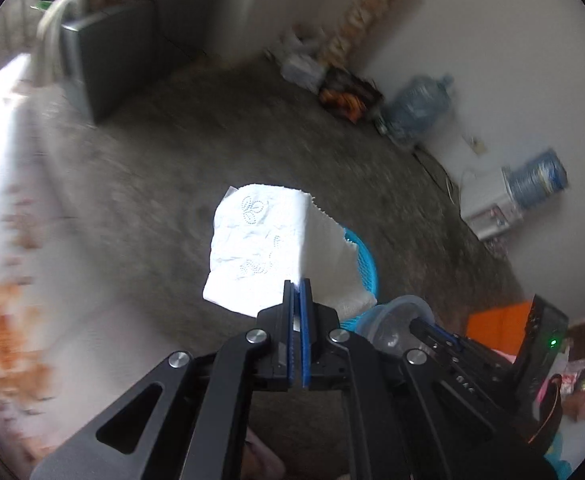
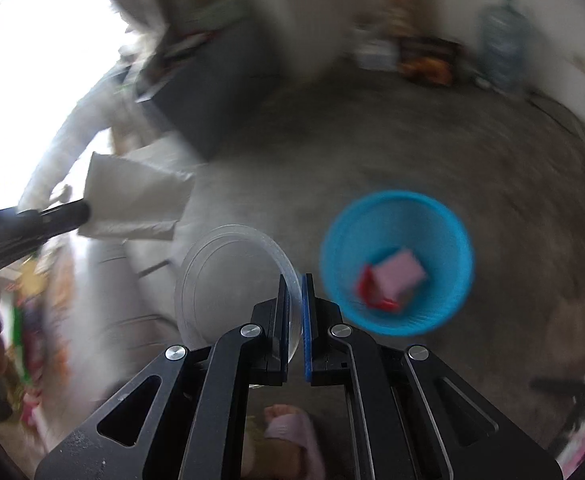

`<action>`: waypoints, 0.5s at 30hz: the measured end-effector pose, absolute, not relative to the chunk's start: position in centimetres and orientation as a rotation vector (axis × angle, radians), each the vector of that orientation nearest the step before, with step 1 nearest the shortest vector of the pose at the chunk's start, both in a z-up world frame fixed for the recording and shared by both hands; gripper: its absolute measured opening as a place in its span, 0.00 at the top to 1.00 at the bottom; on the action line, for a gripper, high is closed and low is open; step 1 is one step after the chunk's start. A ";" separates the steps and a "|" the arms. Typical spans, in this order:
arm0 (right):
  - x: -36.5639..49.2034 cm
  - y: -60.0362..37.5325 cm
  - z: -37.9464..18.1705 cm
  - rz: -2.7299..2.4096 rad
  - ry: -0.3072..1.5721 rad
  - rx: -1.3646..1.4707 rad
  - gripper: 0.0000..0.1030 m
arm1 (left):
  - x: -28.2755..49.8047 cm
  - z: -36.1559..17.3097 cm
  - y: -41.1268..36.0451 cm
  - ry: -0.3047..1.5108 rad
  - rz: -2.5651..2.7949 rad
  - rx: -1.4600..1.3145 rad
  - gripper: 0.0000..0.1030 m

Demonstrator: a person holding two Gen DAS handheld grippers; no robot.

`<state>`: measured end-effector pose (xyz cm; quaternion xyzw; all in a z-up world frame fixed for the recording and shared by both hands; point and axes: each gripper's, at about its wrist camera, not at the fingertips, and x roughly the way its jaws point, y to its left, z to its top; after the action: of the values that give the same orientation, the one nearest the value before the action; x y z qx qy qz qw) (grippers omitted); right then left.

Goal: Collect trash
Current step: 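Carry the tissue and lid over the blue basket and open both grippers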

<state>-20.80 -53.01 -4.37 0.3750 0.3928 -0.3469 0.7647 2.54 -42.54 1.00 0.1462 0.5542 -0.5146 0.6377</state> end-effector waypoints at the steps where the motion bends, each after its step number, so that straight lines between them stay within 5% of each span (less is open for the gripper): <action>1: -21.5 -53.7 -5.2 -0.769 0.855 0.846 0.96 | 1.6 0.2 -43.6 1.276 -1.180 0.346 0.98; 12: -25.2 -59.5 -14.9 -0.898 0.858 1.111 0.93 | -5.0 -11.4 -56.2 1.511 -1.169 0.441 0.97; 14: -25.1 -60.3 -16.7 -0.912 0.855 1.144 0.91 | -5.3 -13.2 -57.5 1.550 -1.135 0.441 0.92; 15: -25.4 -60.6 -17.2 -0.920 0.854 1.158 0.89 | -5.0 -13.9 -57.8 1.566 -1.112 0.435 0.80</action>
<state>-25.39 -60.64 -17.21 0.5110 0.3769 -0.4060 0.6573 -5.04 -57.75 -13.85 0.1839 0.6624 -0.4705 0.5533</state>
